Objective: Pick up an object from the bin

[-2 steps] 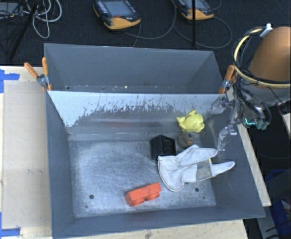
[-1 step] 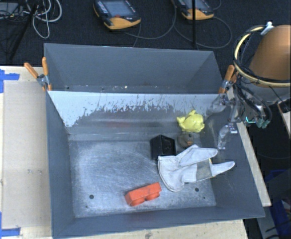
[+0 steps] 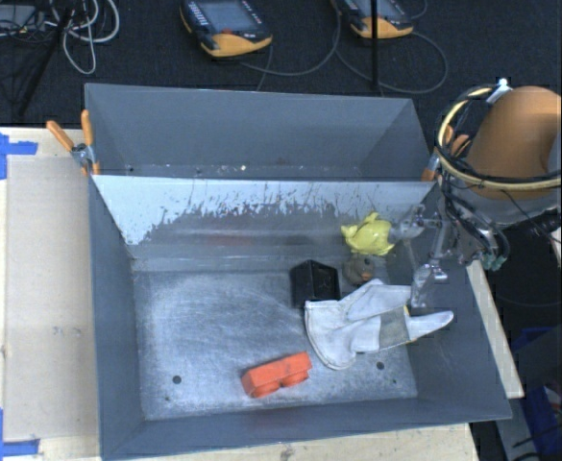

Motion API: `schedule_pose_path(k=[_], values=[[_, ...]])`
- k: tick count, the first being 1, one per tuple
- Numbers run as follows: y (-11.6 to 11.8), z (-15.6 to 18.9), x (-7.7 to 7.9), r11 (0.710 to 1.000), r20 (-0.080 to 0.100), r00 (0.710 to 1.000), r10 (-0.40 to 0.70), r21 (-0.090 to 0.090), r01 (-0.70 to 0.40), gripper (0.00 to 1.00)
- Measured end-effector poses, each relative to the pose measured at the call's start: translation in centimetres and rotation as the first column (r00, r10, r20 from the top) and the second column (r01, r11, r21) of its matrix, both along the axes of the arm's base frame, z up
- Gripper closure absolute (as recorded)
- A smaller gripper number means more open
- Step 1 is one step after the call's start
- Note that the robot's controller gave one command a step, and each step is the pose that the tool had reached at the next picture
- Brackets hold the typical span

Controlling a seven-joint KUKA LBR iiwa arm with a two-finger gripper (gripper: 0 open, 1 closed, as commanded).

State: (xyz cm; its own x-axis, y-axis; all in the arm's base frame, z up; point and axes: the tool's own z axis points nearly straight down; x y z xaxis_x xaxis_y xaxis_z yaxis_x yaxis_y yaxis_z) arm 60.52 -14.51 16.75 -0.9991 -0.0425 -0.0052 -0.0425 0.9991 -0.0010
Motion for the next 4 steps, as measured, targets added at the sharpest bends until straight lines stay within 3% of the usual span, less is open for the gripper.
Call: schedule_pose_path(k=[1,2,3,4], values=[[-0.72,-7.4,1.89,1.0,-0.032,0.999,0.028,0.002,-0.028,1.0],[-0.72,-7.4,1.9,1.0,-0.032,0.999,0.029,0.001,-0.029,1.0],[-0.75,-7.02,1.73,1.0,-0.011,1.0,0.027,-0.004,-0.027,1.0],[-0.75,-7.03,1.75,1.0,-0.01,1.0,0.028,-0.005,-0.028,1.0]])
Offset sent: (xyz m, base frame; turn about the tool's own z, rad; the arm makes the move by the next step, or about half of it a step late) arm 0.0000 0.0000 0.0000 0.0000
